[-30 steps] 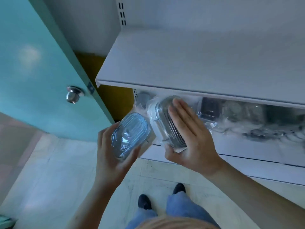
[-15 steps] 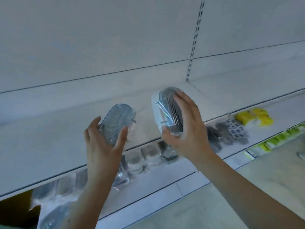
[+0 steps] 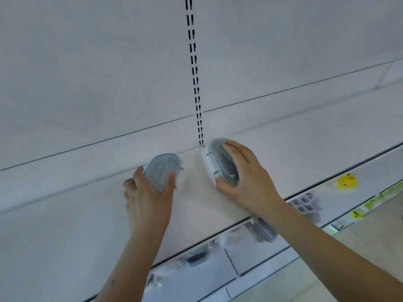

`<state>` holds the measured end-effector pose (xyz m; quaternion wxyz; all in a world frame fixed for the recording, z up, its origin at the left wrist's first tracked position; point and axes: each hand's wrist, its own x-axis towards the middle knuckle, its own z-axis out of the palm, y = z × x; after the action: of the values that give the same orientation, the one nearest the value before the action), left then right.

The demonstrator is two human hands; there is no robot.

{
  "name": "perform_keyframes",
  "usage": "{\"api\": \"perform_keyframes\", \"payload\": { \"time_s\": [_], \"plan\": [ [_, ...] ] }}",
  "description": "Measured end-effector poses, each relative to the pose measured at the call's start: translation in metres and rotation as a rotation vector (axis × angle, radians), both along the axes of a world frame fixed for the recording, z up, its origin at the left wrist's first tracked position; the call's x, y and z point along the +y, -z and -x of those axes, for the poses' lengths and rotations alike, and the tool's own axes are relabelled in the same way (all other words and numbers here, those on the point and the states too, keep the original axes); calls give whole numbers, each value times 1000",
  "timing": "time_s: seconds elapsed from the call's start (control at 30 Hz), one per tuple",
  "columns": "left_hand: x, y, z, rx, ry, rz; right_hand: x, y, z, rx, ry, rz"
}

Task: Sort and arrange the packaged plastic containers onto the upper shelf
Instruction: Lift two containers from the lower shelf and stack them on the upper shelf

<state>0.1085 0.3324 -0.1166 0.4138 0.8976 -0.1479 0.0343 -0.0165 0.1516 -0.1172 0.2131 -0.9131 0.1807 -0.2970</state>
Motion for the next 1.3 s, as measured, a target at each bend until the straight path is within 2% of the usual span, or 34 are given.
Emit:
{"api": "perform_keyframes", "payload": {
  "time_s": [0.33,0.6,0.73,0.83,0.9,1.03,1.3],
  "plan": [
    [-91,-4,-8,38,36,-192,-90,-14,-27,110,10,66],
    [-170,-4,17,67,-116,-315,-159,3,-46,203,-42,53],
    [-197,-6,31,203,-79,-259,-182,14,-41,369,-213,93],
    [-188,-4,35,276,73,-201,-206,9,-32,533,-291,-28],
    [-181,-2,36,248,161,-246,-218,6,-29,582,-339,-105],
    [-181,7,26,141,192,-249,-224,6,-36,610,-414,-125],
    [-179,18,7,71,202,-210,-217,12,-38,504,-369,-54]
  ]
}}
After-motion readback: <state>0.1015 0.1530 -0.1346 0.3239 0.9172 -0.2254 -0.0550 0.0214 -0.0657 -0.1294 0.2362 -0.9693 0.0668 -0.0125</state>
